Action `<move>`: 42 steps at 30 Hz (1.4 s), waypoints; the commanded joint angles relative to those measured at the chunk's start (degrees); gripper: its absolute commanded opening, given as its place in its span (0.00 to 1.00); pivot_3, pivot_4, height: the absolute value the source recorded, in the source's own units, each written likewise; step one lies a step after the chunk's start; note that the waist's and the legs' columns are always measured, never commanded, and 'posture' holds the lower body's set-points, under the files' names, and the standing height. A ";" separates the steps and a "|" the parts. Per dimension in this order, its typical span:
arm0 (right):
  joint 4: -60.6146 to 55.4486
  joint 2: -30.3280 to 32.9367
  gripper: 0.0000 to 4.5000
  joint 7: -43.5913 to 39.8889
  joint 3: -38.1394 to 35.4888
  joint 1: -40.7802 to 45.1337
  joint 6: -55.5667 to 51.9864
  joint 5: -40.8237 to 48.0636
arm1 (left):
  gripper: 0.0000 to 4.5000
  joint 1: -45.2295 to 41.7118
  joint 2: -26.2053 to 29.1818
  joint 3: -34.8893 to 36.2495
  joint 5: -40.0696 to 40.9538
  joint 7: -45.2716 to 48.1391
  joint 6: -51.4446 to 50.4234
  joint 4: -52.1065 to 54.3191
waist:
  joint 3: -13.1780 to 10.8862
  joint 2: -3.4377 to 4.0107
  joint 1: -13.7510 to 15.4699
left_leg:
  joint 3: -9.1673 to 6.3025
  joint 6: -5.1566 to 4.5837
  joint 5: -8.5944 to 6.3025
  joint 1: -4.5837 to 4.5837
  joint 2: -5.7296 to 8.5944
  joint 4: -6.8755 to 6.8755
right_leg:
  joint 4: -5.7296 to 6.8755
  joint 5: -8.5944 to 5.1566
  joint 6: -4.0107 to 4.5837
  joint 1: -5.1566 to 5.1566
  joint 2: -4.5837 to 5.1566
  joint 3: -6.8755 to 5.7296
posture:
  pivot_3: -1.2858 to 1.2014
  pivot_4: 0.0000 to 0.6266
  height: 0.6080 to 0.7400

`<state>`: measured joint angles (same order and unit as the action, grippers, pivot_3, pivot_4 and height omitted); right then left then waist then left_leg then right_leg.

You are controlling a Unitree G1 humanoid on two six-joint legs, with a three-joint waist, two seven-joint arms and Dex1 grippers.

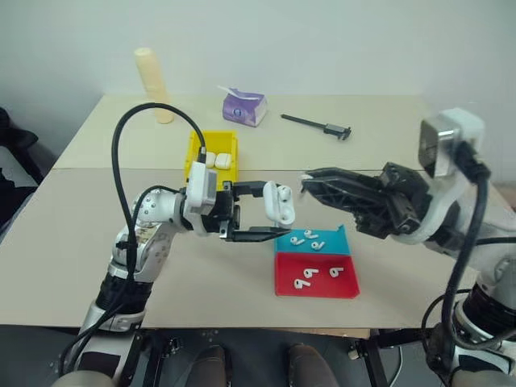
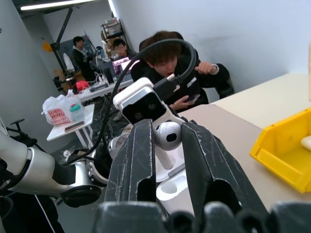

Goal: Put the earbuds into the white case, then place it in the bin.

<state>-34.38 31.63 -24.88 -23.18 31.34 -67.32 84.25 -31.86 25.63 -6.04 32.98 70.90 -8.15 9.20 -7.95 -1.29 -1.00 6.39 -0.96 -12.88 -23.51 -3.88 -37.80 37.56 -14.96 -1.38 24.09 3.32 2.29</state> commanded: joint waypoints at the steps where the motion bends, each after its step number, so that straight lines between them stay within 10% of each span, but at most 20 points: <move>1: -1.20 2.49 0.15 0.78 1.41 -0.53 3.99 2.56 | 0.62 -1.27 -0.08 0.83 0.53 -0.12 0.08 1.02 | 0.00 0.00 0.04 | 0.00 0.00 0.00 -0.02 0.01 0.00 | -0.02 0.00 -0.01 0.01 0.01 0.00 | 0.52 0.24 1.00; 26: -2.27 7.84 0.15 -5.31 13.12 -4.76 12.80 -8.17 | 0.62 1.62 0.11 1.03 -0.40 -1.96 0.89 3.21 | -0.01 -0.02 0.12 | -0.04 0.00 0.00 -0.05 0.00 0.00 | -0.07 -0.01 -0.02 0.02 0.00 -0.01 | 0.52 0.24 1.00; 30: -3.70 8.72 0.42 -5.86 14.17 -5.27 14.09 -11.05 | 0.62 1.68 -0.03 1.13 -0.82 -1.75 1.16 2.88 | -0.01 -0.02 0.15 | -0.05 0.00 0.00 -0.04 -0.01 0.00 | -0.06 -0.01 -0.02 0.03 0.00 -0.02 | 0.52 0.24 1.00; 42: -0.77 15.25 0.42 -16.05 8.13 -2.29 18.82 -12.80 | 0.62 0.74 -0.30 -1.17 -3.74 0.56 2.25 -1.31 | -0.02 -0.03 0.18 | -0.05 -0.01 0.00 -0.09 0.01 0.00 | -0.16 0.03 -0.07 0.00 0.00 -0.03 | 0.52 0.24 1.00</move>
<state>-35.12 45.68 -39.16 -12.86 26.32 -50.93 71.82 -29.50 25.55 -6.64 30.26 71.02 -7.41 8.34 -7.98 -1.33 -0.82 6.35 -0.97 -12.88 -23.59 -3.87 -37.80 37.41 -14.93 -1.46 24.10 3.32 2.27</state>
